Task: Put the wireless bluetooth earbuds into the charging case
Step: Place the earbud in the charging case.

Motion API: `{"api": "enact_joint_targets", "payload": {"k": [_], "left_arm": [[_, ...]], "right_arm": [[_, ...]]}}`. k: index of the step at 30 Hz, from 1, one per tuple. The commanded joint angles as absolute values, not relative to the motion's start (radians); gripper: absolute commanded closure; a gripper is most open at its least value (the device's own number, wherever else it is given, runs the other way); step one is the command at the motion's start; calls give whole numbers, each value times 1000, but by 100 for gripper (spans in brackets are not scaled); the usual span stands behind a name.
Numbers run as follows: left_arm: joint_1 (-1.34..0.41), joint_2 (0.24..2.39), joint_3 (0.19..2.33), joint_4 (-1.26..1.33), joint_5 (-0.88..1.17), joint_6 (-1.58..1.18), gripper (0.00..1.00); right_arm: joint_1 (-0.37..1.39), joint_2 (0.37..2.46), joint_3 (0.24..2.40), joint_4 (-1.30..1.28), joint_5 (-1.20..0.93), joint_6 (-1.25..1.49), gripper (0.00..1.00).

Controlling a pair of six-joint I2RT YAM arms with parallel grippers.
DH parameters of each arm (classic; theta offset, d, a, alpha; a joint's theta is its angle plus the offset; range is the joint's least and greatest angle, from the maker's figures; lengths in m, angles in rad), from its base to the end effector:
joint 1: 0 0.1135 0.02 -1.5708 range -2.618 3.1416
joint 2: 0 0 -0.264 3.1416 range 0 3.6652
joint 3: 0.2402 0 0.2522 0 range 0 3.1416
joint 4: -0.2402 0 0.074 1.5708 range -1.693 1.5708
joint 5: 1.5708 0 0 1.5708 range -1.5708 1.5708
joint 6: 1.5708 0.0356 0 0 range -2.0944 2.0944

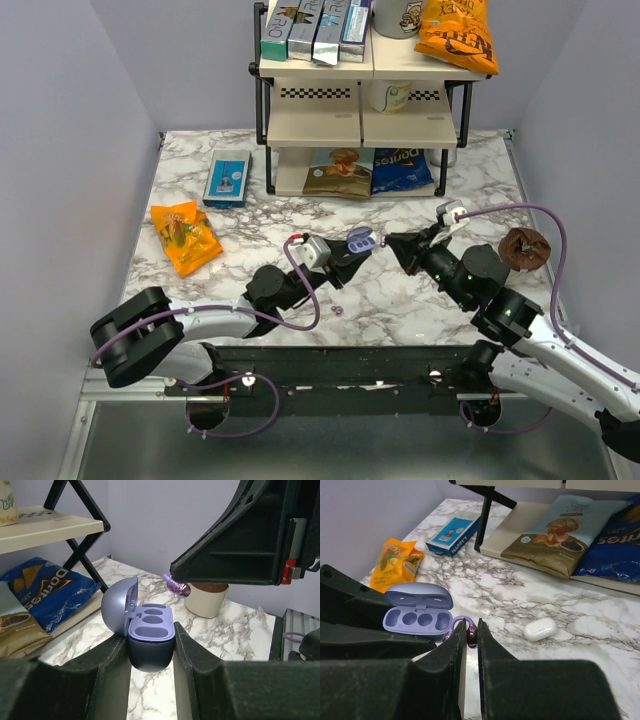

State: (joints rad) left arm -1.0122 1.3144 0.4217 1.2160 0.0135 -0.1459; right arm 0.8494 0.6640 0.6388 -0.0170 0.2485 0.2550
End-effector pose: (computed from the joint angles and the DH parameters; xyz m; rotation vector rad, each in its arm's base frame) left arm 0.1360 -0.2185 0.2506 0.5622 1.1863 -1.0057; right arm 0.1168 0.1195 0.3254 -0.2924 1.6250 0.6501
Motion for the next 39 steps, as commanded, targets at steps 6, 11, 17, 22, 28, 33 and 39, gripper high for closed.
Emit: {"api": "enact_joint_targets", "payload": {"k": [6, 11, 17, 22, 28, 33, 39], "left_arm": [[-1015, 1358, 499, 1255, 40, -184, 100], [-1015, 1379, 517, 1239, 41, -202, 100], [-1017, 1384, 528, 1229, 41, -209, 100], [-1019, 1387, 528, 1241, 43, -207, 100], [-1023, 1393, 517, 1281, 32, -198, 100], [-1028, 1405, 503, 1331, 8, -193, 100], [-1032, 1413, 495, 1368, -21, -181, 100]], "right_arm": [[856, 686, 657, 101, 244, 224, 99], [856, 701, 657, 129, 261, 221, 99], [859, 726, 653, 158, 270, 215, 99], [864, 730, 646, 175, 264, 225, 99], [862, 727, 638, 175, 270, 250, 99], [864, 726, 629, 176, 262, 290, 99], [862, 723, 618, 172, 253, 322, 99]]}}
